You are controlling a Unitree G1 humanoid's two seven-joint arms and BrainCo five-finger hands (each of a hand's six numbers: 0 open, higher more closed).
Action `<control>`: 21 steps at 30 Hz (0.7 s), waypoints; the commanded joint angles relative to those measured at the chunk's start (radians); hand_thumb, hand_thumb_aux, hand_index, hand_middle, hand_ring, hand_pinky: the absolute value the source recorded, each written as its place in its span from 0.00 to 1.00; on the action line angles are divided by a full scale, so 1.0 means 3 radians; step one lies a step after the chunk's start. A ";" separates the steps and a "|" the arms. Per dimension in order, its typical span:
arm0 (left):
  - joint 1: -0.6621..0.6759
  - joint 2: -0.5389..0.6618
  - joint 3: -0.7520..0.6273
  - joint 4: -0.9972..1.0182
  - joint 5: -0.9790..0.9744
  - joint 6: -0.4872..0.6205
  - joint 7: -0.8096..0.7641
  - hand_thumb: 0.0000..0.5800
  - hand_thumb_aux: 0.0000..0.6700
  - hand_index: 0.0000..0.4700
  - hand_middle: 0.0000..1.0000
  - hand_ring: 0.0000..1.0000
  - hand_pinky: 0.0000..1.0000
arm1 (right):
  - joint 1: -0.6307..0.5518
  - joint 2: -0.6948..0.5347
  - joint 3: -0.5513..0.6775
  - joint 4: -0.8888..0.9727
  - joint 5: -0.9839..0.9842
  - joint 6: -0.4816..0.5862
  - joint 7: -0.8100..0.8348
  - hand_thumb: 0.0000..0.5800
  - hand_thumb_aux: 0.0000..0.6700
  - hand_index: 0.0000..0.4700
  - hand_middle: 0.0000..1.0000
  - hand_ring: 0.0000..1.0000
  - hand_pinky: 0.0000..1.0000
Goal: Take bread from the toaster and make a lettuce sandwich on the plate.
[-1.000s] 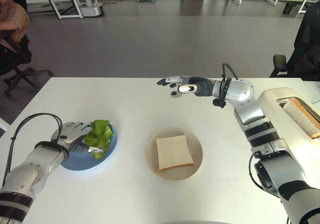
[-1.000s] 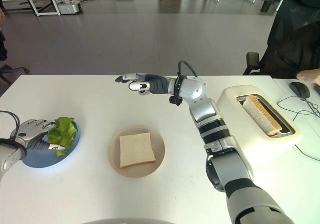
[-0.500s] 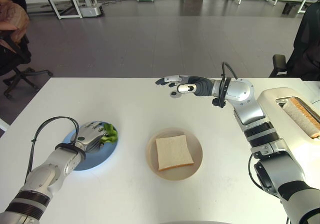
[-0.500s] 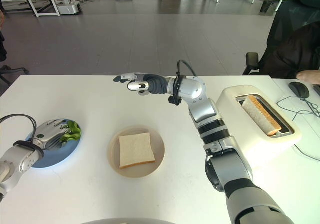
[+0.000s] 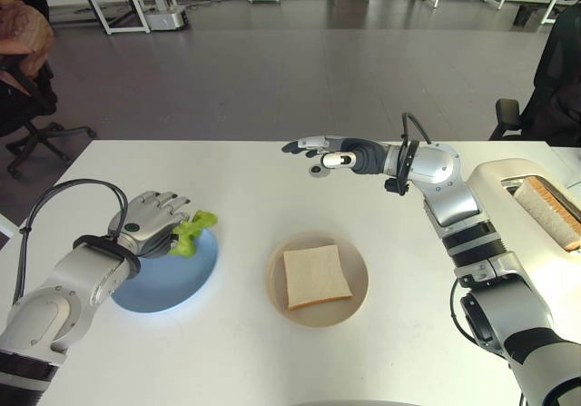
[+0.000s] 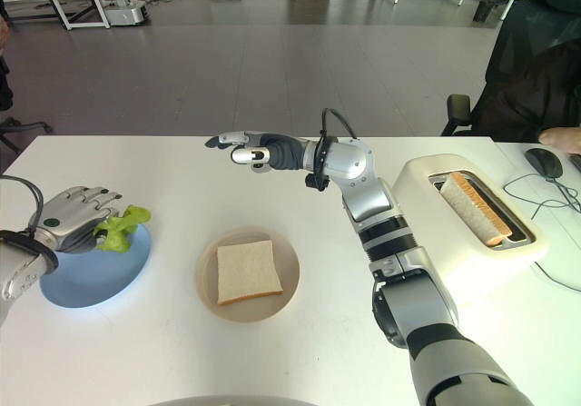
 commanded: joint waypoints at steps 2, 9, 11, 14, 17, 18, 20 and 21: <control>0.0001 0.0032 0.0117 -0.0160 0.0026 -0.0010 -0.0114 1.00 1.00 1.00 0.00 0.00 0.00 | 0.0022 -0.0027 -0.0015 0.0024 0.0006 0.0005 0.0003 0.00 0.00 0.00 0.00 0.00 0.00; -0.0039 -0.0001 0.0168 -0.0331 0.0019 -0.0063 -0.0147 1.00 1.00 1.00 0.00 0.00 0.00 | 0.0023 -0.0036 -0.0018 0.0024 0.0000 0.0009 -0.0018 0.00 0.00 0.00 0.00 0.00 0.00; -0.0015 -0.0037 0.0141 -0.0256 0.0004 -0.0085 -0.0123 1.00 1.00 1.00 0.00 0.00 0.00 | 0.0022 -0.0038 -0.0018 0.0025 0.0001 0.0009 -0.0023 0.00 0.00 0.00 0.00 0.00 0.00; 0.0005 -0.0061 0.0117 -0.0087 0.0032 -0.0109 -0.0045 1.00 1.00 1.00 0.00 0.00 0.00 | 0.0024 -0.0041 -0.0016 0.0025 0.0003 0.0012 -0.0022 0.00 0.00 0.00 0.00 0.00 0.00; 0.0003 -0.0057 0.0103 0.0134 0.0040 -0.0146 0.0044 0.99 0.90 0.90 0.00 0.00 0.00 | 0.0025 -0.0041 -0.0013 0.0025 0.0004 0.0012 -0.0019 0.00 0.00 0.00 0.00 0.00 0.00; 0.0001 -0.0059 0.0085 0.0239 0.0041 -0.0153 0.0073 0.82 0.58 0.58 0.00 0.00 0.00 | 0.0026 -0.0040 -0.0012 0.0023 0.0004 0.0012 -0.0020 0.00 0.00 0.00 0.00 0.00 0.00; -0.0008 -0.0075 0.0029 0.0476 0.0038 -0.0165 0.0140 0.42 0.24 0.24 0.00 0.00 0.00 | 0.0027 -0.0040 -0.0010 0.0020 0.0003 0.0012 -0.0019 0.00 0.00 0.00 0.00 0.00 0.00; 0.0010 -0.0076 0.0008 0.0588 0.0048 -0.0164 0.0182 0.35 0.19 0.19 0.00 0.00 0.00 | 0.0021 -0.0035 -0.0006 0.0023 0.0004 0.0011 -0.0015 0.00 0.00 0.00 0.00 0.00 0.00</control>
